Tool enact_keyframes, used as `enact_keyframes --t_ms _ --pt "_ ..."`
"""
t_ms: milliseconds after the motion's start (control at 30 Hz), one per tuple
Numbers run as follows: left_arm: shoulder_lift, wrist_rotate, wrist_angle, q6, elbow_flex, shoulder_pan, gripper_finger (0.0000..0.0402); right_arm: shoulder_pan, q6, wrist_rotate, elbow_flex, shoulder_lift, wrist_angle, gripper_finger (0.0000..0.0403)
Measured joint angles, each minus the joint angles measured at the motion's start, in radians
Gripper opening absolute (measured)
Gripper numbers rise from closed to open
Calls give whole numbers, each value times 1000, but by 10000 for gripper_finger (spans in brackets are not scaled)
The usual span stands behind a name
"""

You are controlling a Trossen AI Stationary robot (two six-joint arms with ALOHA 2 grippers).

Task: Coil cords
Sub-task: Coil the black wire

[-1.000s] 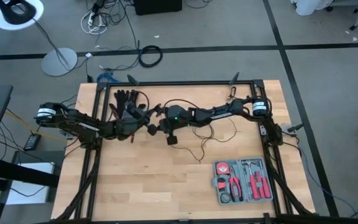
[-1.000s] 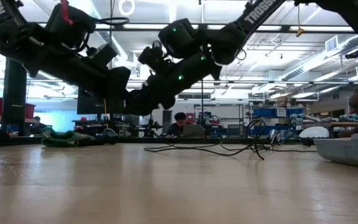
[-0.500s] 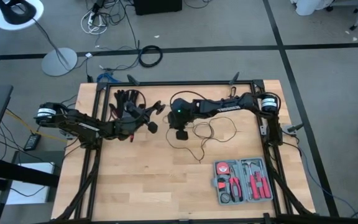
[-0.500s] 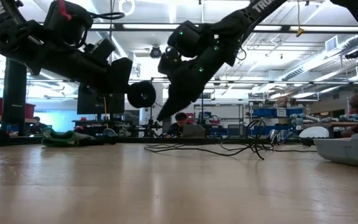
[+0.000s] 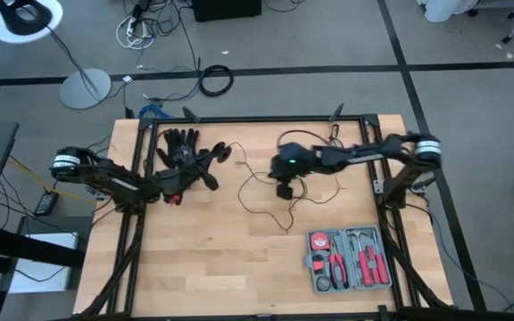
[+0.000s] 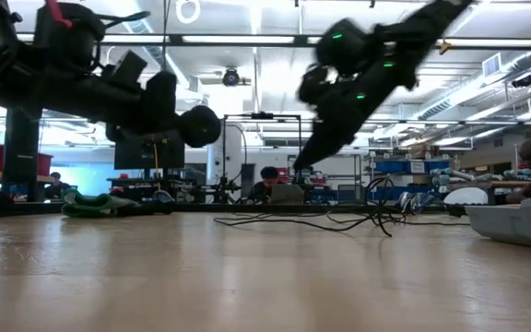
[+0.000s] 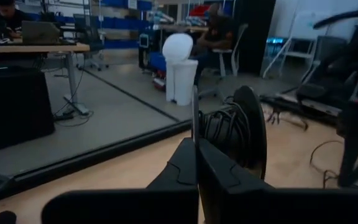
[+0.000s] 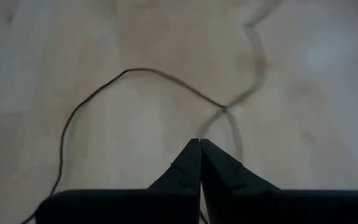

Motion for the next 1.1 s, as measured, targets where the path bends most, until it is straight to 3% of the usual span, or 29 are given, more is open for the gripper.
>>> enact_keyframes --t_ms 100,200,300,433,700,833,1100 --pt "0 0 62 10 -13 -10 0 0 66 55 -178 -97 246 7" --pt "0 10 100 43 -18 -19 0 0 139 77 -344 -101 628 3" --pt "0 28 143 61 -18 -23 0 3 226 119 -434 -16 1010 2" --pt "0 46 162 63 -18 -23 0 5 293 170 -406 150 1311 7" --pt "0 49 180 63 -18 -23 0 4 299 149 -169 371 1381 5" --pt "0 50 188 63 -18 -23 0 5 232 106 -110 384 1359 17" --pt "0 50 189 65 -17 -23 0 -4 201 136 -81 381 1270 67"
